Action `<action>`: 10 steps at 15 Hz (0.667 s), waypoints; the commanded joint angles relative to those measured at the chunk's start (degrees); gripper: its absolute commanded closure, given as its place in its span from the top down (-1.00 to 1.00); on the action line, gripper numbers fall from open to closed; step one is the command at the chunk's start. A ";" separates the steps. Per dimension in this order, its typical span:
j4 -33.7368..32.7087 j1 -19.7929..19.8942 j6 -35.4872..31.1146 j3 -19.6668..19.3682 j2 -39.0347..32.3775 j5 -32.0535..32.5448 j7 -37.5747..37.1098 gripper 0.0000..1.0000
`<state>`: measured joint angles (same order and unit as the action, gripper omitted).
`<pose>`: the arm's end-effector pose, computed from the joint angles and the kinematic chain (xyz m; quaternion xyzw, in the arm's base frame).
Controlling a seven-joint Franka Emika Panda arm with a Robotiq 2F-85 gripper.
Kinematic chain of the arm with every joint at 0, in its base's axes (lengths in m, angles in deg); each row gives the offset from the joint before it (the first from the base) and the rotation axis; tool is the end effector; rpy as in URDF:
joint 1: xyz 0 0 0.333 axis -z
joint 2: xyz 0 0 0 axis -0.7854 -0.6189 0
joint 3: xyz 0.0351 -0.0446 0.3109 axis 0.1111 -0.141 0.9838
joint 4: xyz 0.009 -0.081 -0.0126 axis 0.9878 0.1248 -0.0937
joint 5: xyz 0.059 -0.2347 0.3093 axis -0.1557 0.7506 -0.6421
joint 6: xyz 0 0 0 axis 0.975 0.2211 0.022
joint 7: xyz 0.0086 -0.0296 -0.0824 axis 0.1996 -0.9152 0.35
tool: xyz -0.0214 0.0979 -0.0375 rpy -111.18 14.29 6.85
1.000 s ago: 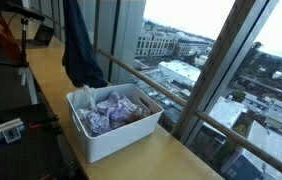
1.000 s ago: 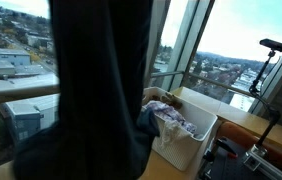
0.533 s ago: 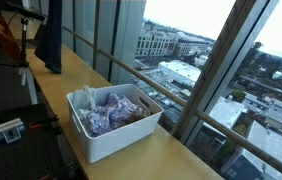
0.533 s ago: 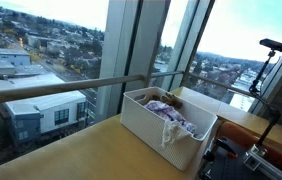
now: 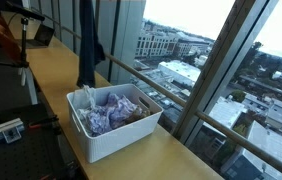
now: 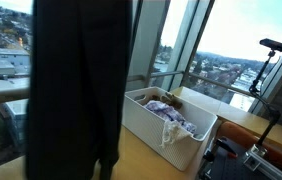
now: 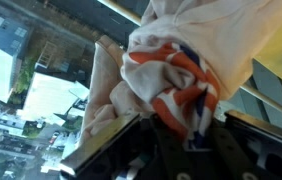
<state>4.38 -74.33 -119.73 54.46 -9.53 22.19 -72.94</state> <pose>0.5026 0.3717 0.8119 -0.8914 -0.3271 -0.3067 0.0658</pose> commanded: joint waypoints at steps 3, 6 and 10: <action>15.87 4.94 -3.04 0.40 8.42 -6.53 -0.32 -0.91; 25.61 7.77 -6.24 -0.46 12.56 -10.47 0.83 -0.91; 38.51 13.27 -11.74 -2.19 18.91 -16.64 3.17 -0.91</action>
<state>31.61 -65.15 -126.66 54.04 1.96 11.01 -72.46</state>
